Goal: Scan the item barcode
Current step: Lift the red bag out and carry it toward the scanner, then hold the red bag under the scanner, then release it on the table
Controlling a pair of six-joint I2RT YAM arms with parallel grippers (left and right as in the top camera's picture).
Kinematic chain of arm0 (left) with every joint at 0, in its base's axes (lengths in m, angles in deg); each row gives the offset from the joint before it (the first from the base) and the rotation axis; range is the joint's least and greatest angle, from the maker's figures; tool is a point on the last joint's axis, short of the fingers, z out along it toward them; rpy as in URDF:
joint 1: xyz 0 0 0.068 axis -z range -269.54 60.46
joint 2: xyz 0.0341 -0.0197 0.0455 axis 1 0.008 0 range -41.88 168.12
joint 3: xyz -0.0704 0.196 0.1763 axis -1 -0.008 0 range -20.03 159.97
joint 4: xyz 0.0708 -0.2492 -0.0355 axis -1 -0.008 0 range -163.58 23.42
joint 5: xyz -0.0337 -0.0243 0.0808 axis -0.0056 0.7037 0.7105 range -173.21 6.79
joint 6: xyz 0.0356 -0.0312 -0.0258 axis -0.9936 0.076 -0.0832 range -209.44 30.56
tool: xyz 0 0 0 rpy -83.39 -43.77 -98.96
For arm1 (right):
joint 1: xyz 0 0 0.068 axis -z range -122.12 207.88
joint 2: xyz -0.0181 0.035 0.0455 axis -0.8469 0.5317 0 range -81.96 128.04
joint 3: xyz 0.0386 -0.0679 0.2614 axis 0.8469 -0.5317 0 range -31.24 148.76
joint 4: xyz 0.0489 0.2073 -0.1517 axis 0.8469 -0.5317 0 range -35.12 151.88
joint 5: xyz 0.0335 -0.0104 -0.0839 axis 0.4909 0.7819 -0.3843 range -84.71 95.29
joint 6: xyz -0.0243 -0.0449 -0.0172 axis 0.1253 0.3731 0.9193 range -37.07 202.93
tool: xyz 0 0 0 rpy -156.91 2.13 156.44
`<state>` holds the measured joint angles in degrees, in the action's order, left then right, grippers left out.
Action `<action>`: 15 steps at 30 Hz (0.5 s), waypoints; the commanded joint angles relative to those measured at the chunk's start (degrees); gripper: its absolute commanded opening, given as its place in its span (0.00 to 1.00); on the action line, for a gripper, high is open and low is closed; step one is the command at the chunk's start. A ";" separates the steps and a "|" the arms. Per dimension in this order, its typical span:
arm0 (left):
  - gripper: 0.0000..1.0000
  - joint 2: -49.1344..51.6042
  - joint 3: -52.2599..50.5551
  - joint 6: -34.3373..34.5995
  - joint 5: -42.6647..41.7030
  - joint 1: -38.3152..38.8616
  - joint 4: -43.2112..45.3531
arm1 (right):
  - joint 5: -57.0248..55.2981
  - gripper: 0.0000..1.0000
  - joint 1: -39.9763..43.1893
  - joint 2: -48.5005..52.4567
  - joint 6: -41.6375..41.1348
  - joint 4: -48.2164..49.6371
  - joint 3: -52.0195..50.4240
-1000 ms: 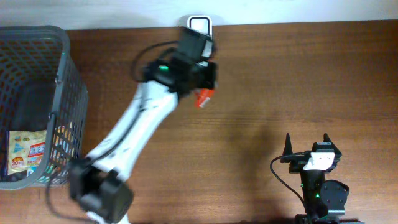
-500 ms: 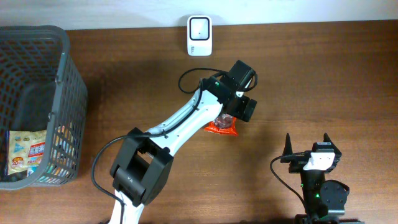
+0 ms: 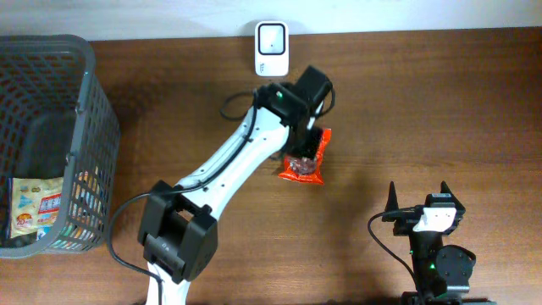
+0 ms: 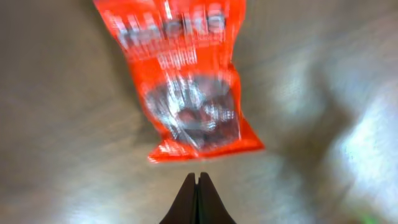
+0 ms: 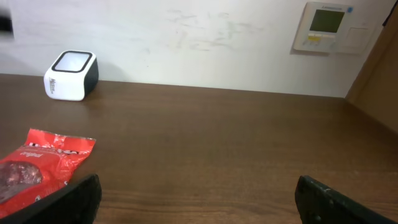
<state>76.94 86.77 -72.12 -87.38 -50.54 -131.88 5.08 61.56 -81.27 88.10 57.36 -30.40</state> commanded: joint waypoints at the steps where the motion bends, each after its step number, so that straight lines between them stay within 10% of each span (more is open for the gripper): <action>1: 0.00 0.31 -7.52 5.86 -3.56 1.57 1.77 | -0.31 0.98 -0.35 -0.37 0.39 -0.11 -0.52; 15: 0.00 5.33 -18.60 6.82 5.27 1.68 26.77 | -0.31 0.99 -0.35 -0.37 0.39 -0.11 -0.52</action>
<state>78.41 68.98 -65.41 -84.71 -48.57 -109.37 5.08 61.56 -81.27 88.10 57.36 -30.40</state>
